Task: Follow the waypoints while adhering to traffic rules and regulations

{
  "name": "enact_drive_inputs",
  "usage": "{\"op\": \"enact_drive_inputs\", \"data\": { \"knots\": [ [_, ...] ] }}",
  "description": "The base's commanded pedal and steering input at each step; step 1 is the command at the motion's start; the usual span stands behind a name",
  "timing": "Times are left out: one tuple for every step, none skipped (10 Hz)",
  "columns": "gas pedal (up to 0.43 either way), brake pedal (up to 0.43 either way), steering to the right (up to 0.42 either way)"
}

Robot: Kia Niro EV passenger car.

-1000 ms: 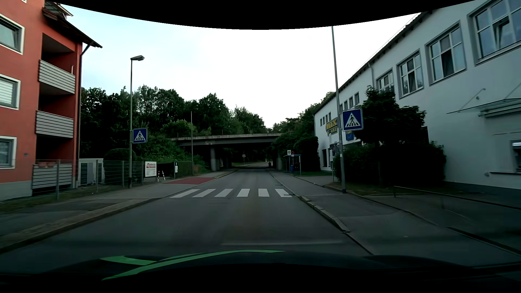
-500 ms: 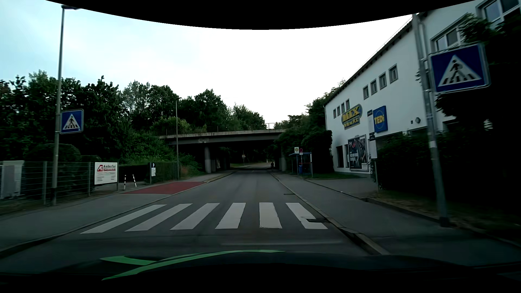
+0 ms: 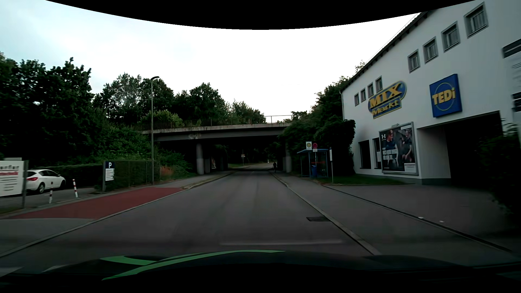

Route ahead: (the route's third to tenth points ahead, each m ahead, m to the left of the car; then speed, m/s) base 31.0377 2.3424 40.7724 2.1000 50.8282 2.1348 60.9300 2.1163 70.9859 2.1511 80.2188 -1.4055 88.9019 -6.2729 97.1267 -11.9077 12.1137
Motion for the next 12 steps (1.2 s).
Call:
{"op": "enact_drive_inputs", "data": {
  "knots": [
    [0.177,0.0,-0.005],
    [0.177,0.0,-0.005],
    [0.177,0.0,-0.004],
    [0.177,0.0,-0.004],
    [0.177,0.0,-0.005],
    [0.177,0.0,-0.005],
    [0.177,0.0,-0.005],
    [0.15,0.0,-0.005],
    [0.138,0.0,-0.005],
    [0.138,0.0,-0.005],
    [0.138,0.0,-0.005],
    [0.138,0.0,-0.005]
  ]
}}
